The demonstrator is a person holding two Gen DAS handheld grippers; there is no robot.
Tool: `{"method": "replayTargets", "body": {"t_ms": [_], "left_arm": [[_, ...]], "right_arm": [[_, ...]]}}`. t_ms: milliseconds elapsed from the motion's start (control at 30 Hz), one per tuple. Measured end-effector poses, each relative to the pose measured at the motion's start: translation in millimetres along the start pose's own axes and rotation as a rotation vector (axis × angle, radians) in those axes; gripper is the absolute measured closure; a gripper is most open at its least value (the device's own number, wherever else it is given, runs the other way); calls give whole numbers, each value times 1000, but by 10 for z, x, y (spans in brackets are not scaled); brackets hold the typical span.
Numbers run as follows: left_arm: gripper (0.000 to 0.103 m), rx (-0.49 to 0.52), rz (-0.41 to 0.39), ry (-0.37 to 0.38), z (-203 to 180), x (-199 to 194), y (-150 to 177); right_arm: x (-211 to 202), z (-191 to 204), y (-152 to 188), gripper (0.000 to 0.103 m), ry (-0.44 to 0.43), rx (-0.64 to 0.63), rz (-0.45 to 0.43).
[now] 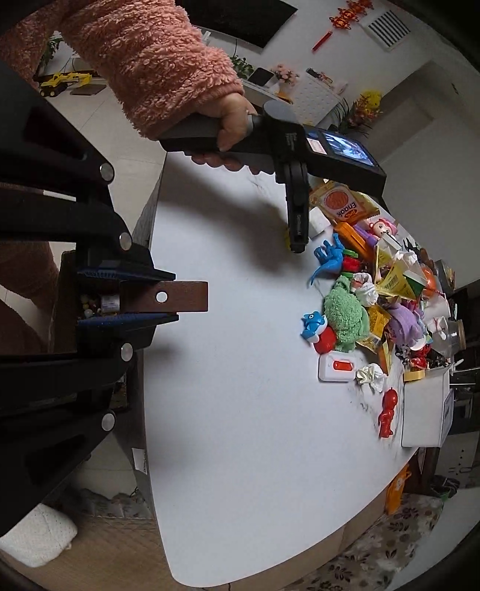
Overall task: Collect trash
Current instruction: 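Grasp the brown wooden piece with the right tool while the left tool grasps an orange-yellow piece, then carry both pieces over the cardboard box and open both tools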
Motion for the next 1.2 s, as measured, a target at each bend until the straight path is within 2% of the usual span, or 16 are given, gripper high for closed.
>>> {"method": "replayTargets", "body": {"t_ms": [267,400,567,700,833,933,967,1000,1033,1100,1133,1200], "left_arm": [[65,31,-45,53,-41,-532,386],[65,34,-32,115,-28,-889,882],[65,92,73,167,-44,-1026,1614],[65,86,240,222,-83,-637,2204],[65,48,392,220,-81,171,2665],[65,4,471,228,-87,800,2967],[64,-1,495,209,-89,984,3052],[59,-24,539,173,-71,1236,3177],[48,-54,575,152,-49,1410,3262],[35,-137,639,119,38,1707,3439],[32,-161,669,105,69,1809,3521],[32,-173,716,80,96,1931,3630]], "right_arm": [[25,126,-67,88,-33,-66,8],[71,297,-9,88,-62,-144,31],[195,511,262,88,-124,-287,108],[465,515,621,88,-175,-345,200],[1157,311,1173,88,-132,-318,359],[1650,126,1495,87,-68,-283,424],[1816,70,1595,76,-19,-292,432],[2032,-6,1715,59,29,-293,458],[2158,-52,1772,56,47,-285,477],[2456,-179,1918,55,99,-266,529],[2547,-223,1952,54,115,-255,546],[2646,-299,1990,48,136,-233,553]]}}
Point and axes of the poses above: each gripper's, at about its wrist camera, not at the fingertips, and x roughly the way its jaws point, z to its left, y to its underside, the point moved 2 cm from there along x, roughly the way its jaws point, and after that the axes turned 3 degrees about y, right-handed, at the moved point
